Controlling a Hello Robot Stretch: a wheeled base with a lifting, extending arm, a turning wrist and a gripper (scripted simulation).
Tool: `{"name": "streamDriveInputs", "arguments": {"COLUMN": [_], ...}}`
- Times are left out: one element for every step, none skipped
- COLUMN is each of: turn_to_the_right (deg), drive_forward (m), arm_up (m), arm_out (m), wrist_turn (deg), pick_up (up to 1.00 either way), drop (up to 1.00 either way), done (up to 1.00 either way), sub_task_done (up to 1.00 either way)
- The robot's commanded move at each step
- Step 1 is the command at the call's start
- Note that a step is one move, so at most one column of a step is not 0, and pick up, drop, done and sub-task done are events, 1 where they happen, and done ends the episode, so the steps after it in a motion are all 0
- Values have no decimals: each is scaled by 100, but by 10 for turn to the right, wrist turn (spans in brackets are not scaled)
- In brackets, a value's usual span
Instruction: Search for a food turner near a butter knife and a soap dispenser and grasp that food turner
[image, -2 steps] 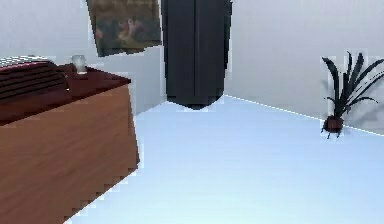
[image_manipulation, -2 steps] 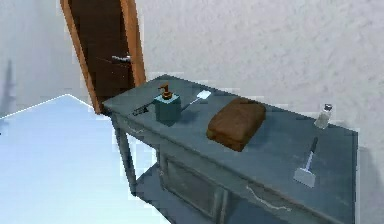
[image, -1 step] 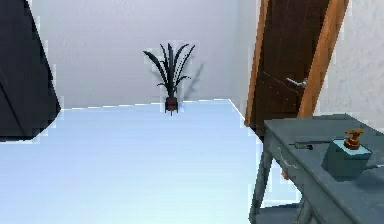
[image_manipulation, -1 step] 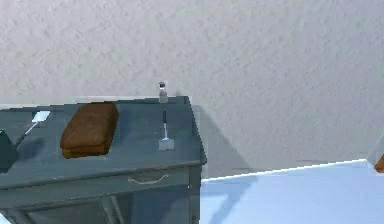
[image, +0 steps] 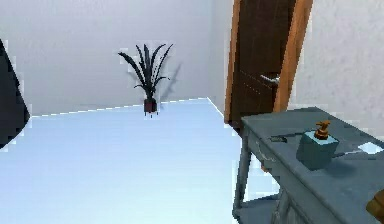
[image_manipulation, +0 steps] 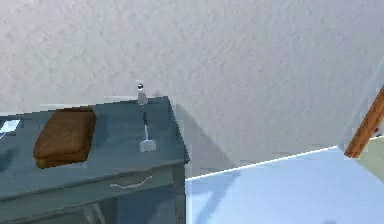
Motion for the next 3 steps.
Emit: {"name": "streamDriveInputs", "arguments": {"turn_to_the_right": [0,0,240], "drive_forward": [100,10,0], "arm_up": [0,0,0], "arm_out": [0,0,0], "wrist_turn": [0,0,0], "pick_up": [0,0,0], "drop": [0,0,0], "done": [0,0,0], "sub_task_done": [0,0,0]}}
